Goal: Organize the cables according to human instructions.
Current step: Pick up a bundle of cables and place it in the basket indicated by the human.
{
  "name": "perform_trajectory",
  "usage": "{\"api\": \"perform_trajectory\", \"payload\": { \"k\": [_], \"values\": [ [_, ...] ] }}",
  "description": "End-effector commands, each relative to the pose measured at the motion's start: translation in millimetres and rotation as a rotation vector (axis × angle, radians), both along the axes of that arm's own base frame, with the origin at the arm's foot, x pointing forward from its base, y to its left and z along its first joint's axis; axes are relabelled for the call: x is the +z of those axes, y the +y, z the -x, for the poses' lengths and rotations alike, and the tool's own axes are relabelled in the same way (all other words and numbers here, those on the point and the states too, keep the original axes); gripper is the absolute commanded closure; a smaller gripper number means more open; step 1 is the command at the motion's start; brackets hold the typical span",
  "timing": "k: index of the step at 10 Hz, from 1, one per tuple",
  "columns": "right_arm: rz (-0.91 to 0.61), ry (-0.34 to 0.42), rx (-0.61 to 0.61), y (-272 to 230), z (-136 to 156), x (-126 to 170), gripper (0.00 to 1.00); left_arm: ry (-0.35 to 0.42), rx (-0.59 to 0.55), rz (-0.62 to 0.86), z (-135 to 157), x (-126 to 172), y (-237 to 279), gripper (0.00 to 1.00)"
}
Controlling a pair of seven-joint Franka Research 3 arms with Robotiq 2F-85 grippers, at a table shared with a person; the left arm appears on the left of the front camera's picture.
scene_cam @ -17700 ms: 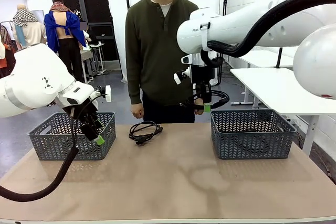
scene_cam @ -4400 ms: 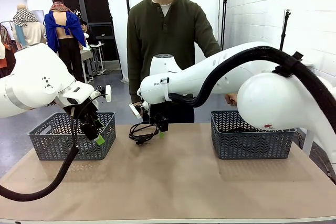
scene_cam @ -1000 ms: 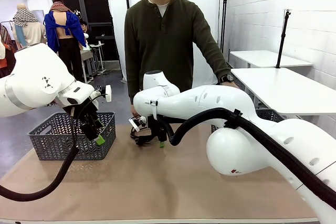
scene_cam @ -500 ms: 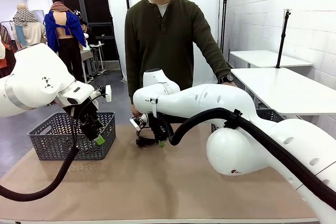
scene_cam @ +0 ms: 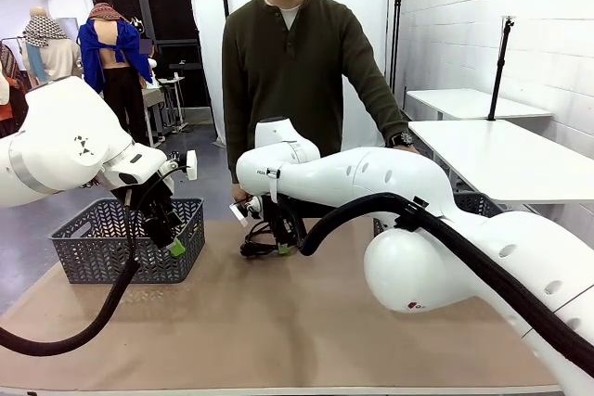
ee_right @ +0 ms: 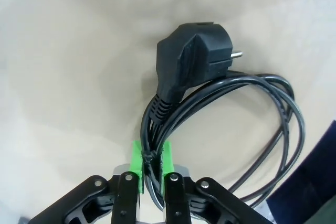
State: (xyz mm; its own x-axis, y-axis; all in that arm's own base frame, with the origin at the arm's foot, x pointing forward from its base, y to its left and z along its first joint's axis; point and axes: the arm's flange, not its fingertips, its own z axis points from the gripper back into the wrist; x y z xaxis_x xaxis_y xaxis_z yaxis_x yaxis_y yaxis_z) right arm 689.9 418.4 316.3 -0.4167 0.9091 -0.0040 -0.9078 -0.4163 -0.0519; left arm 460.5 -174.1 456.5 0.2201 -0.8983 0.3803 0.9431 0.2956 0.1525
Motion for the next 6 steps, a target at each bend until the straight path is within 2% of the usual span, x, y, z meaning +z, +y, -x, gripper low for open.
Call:
{"api": "perform_trajectory", "payload": {
  "k": [1,4,6],
  "values": [
    [-0.019,0.004,-0.044,18,-19,18,1.00,0.009,-0.002,-0.006,1,3,0,0.00],
    [0.041,-0.040,-0.118,18,3,59,1.00,0.009,-0.002,-0.006,1,3,0,0.00],
    [0.115,-0.025,-0.138,11,16,87,1.00,0.009,-0.002,-0.006,1,3,0,0.00]
  ]
}}
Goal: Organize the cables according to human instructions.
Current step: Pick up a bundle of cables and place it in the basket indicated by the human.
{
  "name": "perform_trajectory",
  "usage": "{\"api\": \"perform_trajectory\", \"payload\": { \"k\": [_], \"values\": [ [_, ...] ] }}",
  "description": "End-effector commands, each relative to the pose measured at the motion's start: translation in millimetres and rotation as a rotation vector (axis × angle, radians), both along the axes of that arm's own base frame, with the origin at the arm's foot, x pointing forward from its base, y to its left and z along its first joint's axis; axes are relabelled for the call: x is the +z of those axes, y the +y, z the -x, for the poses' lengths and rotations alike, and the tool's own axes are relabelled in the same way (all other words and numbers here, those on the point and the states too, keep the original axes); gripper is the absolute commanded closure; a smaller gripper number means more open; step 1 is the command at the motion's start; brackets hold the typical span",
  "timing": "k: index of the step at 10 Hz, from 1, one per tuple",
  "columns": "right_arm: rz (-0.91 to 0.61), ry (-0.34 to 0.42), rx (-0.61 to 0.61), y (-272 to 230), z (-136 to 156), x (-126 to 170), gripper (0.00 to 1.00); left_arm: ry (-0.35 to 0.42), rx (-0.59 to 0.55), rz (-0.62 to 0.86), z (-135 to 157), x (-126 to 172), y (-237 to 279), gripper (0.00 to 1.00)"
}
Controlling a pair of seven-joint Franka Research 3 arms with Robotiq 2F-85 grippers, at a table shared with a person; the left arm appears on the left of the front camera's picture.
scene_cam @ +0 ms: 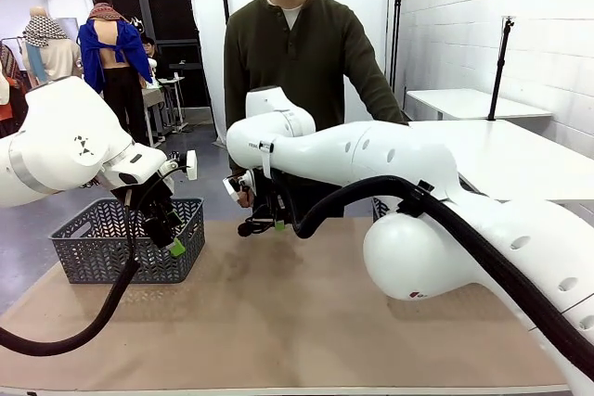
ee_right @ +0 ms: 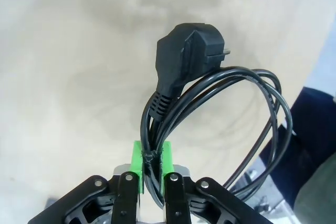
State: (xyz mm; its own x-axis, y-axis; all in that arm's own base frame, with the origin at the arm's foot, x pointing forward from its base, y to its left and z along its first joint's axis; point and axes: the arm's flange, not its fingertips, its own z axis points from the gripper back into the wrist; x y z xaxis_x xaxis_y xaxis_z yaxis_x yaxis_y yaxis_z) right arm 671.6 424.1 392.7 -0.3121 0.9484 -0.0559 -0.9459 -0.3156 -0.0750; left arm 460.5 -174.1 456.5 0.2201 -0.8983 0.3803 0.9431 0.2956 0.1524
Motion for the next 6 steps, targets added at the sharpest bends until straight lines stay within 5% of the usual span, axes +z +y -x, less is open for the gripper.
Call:
{"api": "perform_trajectory", "payload": {
  "k": [1,6],
  "values": [
    [0.104,0.042,-0.025,3,2,20,1.00,0.009,-0.002,-0.006,1,3,0,0.00],
    [0.132,0.135,-0.051,-23,19,51,1.00,0.009,-0.002,-0.006,1,3,0,0.00]
  ]
}}
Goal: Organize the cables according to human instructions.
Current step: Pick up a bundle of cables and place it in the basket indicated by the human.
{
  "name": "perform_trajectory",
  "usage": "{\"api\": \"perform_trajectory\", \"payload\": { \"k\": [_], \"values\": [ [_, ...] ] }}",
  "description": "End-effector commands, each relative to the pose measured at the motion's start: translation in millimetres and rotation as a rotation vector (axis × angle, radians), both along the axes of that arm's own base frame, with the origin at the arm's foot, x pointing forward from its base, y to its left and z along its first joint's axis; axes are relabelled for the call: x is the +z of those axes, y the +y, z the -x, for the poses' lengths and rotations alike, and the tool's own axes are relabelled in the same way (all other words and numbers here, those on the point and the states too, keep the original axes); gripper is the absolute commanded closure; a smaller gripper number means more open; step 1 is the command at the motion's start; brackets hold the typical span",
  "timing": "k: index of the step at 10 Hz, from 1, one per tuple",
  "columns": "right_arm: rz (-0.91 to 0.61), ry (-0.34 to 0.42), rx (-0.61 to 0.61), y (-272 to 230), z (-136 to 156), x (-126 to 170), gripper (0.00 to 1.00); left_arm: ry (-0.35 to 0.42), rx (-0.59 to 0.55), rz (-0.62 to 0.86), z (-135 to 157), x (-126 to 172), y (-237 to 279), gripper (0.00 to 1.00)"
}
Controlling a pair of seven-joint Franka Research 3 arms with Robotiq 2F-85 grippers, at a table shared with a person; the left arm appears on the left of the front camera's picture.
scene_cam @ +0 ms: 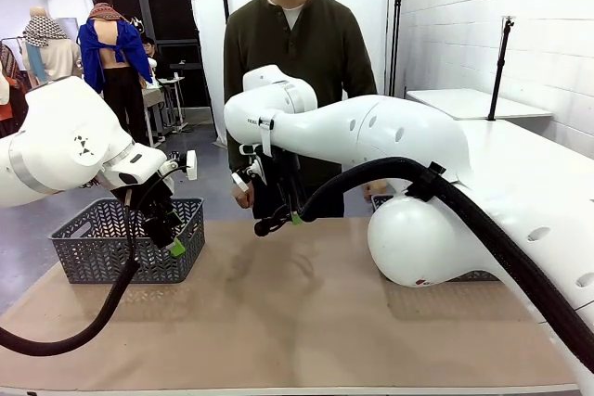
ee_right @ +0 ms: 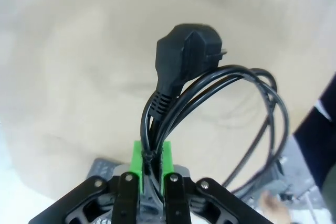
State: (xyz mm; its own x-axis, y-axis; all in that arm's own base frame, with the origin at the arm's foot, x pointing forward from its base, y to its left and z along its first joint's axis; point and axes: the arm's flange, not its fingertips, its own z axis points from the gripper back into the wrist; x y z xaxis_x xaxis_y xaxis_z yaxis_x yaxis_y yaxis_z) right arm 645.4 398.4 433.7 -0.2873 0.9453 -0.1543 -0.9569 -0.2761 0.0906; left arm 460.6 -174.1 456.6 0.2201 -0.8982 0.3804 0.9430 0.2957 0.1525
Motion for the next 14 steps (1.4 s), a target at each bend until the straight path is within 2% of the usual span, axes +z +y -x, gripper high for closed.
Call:
{"api": "perform_trajectory", "payload": {
  "k": [1,2,3,6,7,9,11,14],
  "values": [
    [-0.020,0.012,-0.017,-6,-1,17,1.00,0.009,-0.002,-0.006,1,2,0,0.00],
    [-0.032,0.027,-0.024,-15,4,22,1.00,0.009,-0.002,-0.006,1,2,0,0.00],
    [-0.054,-0.052,-0.034,-27,10,30,1.00,0.009,-0.002,-0.006,1,2,0,0.00],
    [-0.071,-0.151,-0.095,-53,26,45,1.00,0.009,-0.002,-0.006,1,2,0,0.00],
    [-0.084,-0.222,-0.110,-58,32,49,1.00,0.009,-0.002,-0.006,1,2,0,0.00],
    [-0.093,-0.255,-0.124,-68,41,52,1.00,0.009,-0.002,-0.006,1,2,0,0.00],
    [-0.107,-0.329,-0.149,-80,45,55,1.00,0.009,-0.002,-0.006,1,2,0,0.00],
    [-0.140,-0.289,-0.193,-89,35,46,1.00,0.009,-0.002,-0.006,1,2,0,0.00]
  ]
}}
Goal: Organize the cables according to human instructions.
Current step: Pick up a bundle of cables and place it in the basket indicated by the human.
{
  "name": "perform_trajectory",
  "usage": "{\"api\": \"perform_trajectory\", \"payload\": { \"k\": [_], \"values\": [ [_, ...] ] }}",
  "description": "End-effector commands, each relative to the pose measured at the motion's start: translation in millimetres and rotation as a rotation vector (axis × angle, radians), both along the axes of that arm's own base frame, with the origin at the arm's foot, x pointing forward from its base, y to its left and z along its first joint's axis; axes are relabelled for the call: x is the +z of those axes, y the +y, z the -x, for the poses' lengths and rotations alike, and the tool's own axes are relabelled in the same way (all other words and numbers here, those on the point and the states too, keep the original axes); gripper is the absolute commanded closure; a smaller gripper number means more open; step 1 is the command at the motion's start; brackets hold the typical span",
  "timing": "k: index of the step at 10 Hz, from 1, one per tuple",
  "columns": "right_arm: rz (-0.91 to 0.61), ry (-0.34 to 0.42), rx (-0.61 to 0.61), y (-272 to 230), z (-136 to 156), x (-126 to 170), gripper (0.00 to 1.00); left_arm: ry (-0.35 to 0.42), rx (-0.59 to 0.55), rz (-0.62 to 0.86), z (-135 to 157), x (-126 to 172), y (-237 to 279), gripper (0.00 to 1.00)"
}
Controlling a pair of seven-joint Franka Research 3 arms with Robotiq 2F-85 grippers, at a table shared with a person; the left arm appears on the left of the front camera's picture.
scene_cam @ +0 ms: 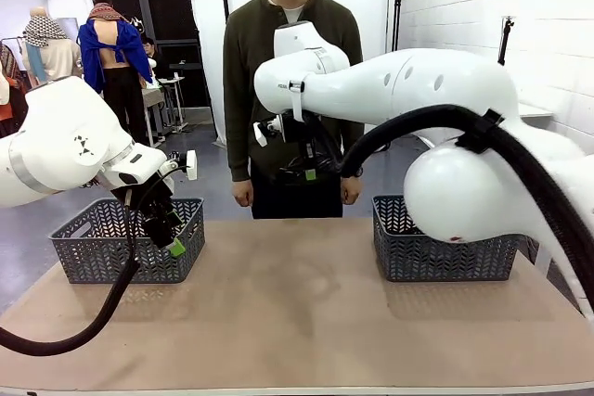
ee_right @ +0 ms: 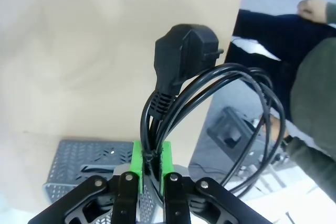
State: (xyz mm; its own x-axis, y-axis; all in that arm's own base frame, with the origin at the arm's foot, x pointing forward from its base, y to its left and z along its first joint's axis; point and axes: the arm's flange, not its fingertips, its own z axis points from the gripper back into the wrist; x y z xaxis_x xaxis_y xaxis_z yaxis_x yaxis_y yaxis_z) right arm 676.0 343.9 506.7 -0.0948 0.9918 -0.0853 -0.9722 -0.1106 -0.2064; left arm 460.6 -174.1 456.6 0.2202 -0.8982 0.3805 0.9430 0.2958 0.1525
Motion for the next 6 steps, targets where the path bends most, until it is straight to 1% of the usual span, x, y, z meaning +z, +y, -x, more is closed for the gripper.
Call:
{"api": "perform_trajectory", "payload": {
  "k": [1,3,6],
  "values": [
    [-0.021,-0.015,-0.029,-36,65,-25,1.00,0.009,-0.002,-0.006,1,2,0,0.00],
    [-0.024,-0.015,-0.069,-50,59,-18,1.00,0.009,-0.002,-0.006,1,2,0,0.00],
    [-0.048,0.004,-0.096,-71,56,-2,1.00,0.009,-0.002,-0.006,1,2,0,0.00]
  ]
}}
